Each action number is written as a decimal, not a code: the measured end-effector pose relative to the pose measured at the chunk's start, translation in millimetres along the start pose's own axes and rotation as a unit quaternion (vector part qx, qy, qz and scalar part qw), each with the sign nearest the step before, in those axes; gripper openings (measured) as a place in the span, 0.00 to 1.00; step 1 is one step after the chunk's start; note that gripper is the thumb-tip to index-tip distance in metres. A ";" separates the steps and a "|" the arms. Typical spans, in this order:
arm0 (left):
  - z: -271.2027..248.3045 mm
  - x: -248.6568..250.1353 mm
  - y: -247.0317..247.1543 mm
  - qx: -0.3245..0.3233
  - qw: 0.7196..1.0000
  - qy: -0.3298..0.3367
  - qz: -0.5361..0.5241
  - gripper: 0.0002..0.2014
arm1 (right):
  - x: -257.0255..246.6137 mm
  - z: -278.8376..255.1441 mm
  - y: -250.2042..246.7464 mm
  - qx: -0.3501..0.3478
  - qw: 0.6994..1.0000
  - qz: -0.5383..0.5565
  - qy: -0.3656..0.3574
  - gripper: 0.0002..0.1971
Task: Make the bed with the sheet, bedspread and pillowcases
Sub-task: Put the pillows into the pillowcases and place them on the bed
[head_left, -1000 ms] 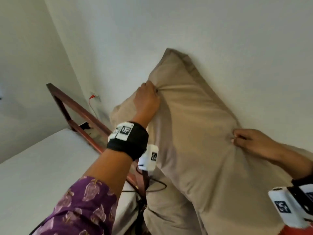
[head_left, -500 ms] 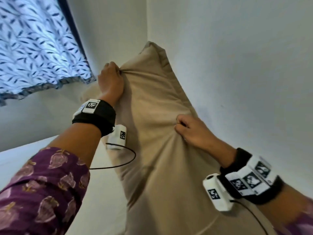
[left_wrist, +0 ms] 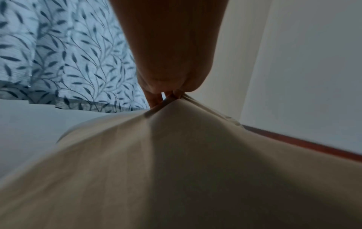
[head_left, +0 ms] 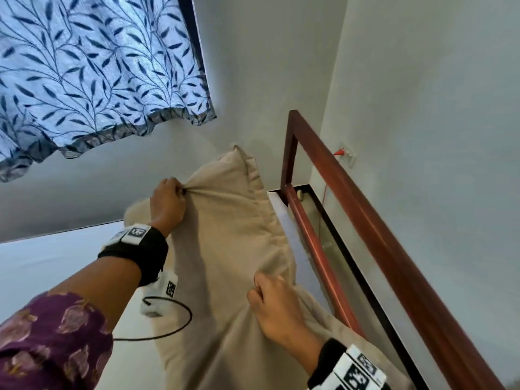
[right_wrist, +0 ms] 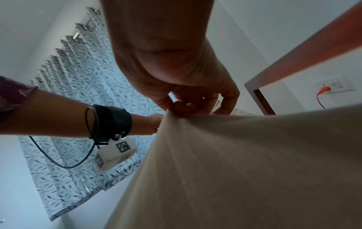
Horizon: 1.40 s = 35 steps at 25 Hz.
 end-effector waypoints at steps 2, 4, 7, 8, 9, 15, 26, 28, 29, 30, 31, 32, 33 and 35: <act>28.1 -18.1 48.1 -0.011 1.000 0.011 0.004 0.05 | 36.8 34.0 22.9 0.009 0.999 0.006 0.032 0.17; 52.4 -27.8 95.7 -0.024 1.000 0.015 0.005 0.05 | 73.1 64.7 36.6 0.014 0.998 0.005 0.060 0.18; 83.3 -22.2 150.1 -0.035 0.999 0.023 0.005 0.06 | 117.7 99.0 45.3 0.026 0.996 0.001 0.086 0.14; 94.4 -16.1 166.6 -0.038 0.999 0.030 0.007 0.07 | 132.9 111.9 48.4 0.041 0.995 0.000 0.090 0.14; 105.8 -8.2 180.8 -0.037 0.999 0.039 0.006 0.08 | 148.1 125.5 52.1 0.060 0.994 0.000 0.094 0.14; 120.0 14.7 249.1 -0.065 0.984 0.053 -0.155 0.10 | 259.7 188.0 93.0 0.193 0.968 0.050 0.156 0.07; -61.2 -158.1 365.2 -0.243 0.764 -0.490 -0.342 0.18 | 352.5 178.4 89.7 0.107 0.929 -0.175 0.307 0.49; -53.2 -151.0 370.6 -0.277 0.730 -0.476 -0.405 0.20 | 351.7 187.1 99.3 0.094 0.933 -0.183 0.295 0.54; -50.5 -149.8 372.3 -0.291 0.715 -0.470 -0.428 0.24 | 351.6 191.7 104.4 0.095 0.937 -0.169 0.290 0.55; -48.8 -149.9 372.6 -0.300 0.704 -0.467 -0.442 0.27 | 353.8 196.7 107.6 0.096 0.942 -0.137 0.291 0.54; -46.8 -152.0 373.6 -0.300 0.696 -0.468 -0.455 0.27 | 357.2 202.2 108.1 0.099 0.947 -0.084 0.293 0.51; -45.2 -151.0 374.0 -0.291 0.694 -0.467 -0.464 0.25 | 361.6 207.5 106.9 0.109 0.950 -0.015 0.293 0.46; -41.7 -149.0 374.6 -0.270 0.697 -0.463 -0.476 0.24 | 366.3 214.1 105.4 0.131 0.948 0.059 0.284 0.39; -28.3 -139.9 369.1 -0.194 0.720 -0.439 -0.501 0.23 | 369.3 223.1 103.1 0.211 0.930 0.163 0.253 0.24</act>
Point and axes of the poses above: each hand's wrist, its own z-axis towards the middle knuckle, its own y-axis out of the palm, x = y × z, the point moved 3 cm from there along z, towards the middle knuckle, and after that the axes turned 9 degrees about -y, right-handed, at the moved point
